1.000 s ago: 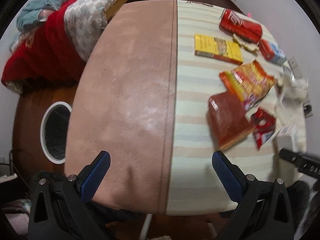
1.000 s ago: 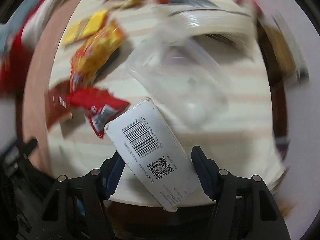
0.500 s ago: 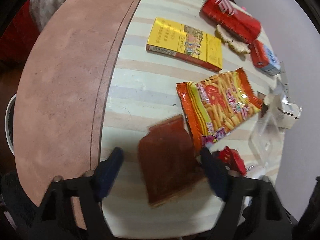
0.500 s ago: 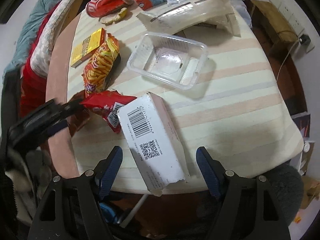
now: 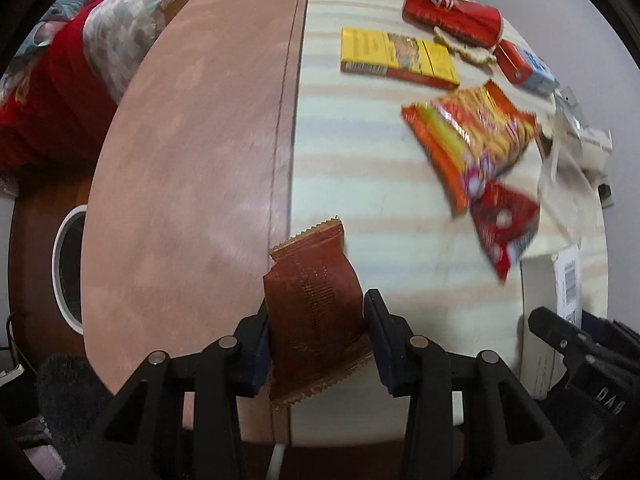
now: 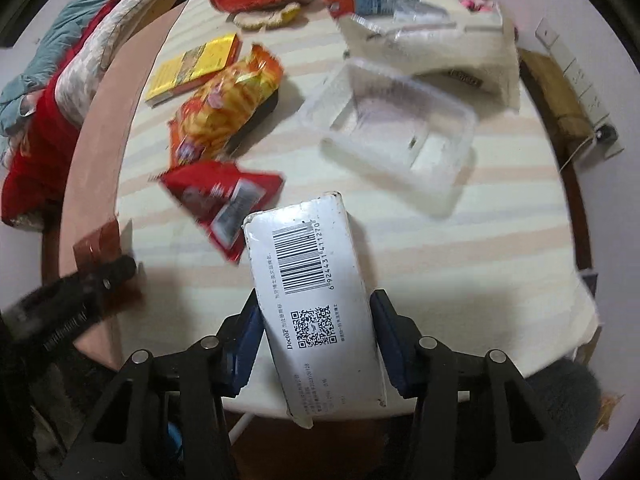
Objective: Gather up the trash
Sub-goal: 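Grasp the white barcode box with the right tool while the left tool grasps the brown snack wrapper, then carry the white box and brown wrapper with both tools over the trash bin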
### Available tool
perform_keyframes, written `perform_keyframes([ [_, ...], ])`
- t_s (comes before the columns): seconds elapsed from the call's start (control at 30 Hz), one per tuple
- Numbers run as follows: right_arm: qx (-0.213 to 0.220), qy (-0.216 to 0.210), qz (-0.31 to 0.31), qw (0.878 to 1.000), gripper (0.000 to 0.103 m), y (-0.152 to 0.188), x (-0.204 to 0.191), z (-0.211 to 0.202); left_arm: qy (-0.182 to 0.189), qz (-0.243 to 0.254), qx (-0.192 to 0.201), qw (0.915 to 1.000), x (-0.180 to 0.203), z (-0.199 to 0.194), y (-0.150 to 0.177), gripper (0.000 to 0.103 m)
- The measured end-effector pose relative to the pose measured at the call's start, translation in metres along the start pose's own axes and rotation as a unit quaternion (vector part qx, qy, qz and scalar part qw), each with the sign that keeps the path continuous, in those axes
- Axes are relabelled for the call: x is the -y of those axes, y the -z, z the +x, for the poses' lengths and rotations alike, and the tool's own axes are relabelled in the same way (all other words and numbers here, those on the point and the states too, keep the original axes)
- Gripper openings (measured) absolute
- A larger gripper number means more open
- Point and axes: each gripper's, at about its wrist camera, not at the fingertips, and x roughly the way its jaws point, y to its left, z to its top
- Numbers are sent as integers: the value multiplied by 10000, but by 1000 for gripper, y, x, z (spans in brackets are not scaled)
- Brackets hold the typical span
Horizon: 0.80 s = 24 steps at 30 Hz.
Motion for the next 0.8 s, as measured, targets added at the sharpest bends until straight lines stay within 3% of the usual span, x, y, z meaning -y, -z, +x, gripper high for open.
perform_keyframes([
  [0.1,-146,-89,-44,9998,55,9,-5,-1,-22,26,49,10000,-2,-2,8,39],
  [0.17,-128,14,-92,9999,56,11,-9,1,-37,58,78,9999,2,-1,7,39],
  [0.27,-129,191,-156,9996,56,11,-13,4,-33,82,94,9999,-15,-10,30,39],
  [0.8,-15,557,-272,9981,53,13,-50,13,-23,7,267,9996,-42,-9,42,38],
])
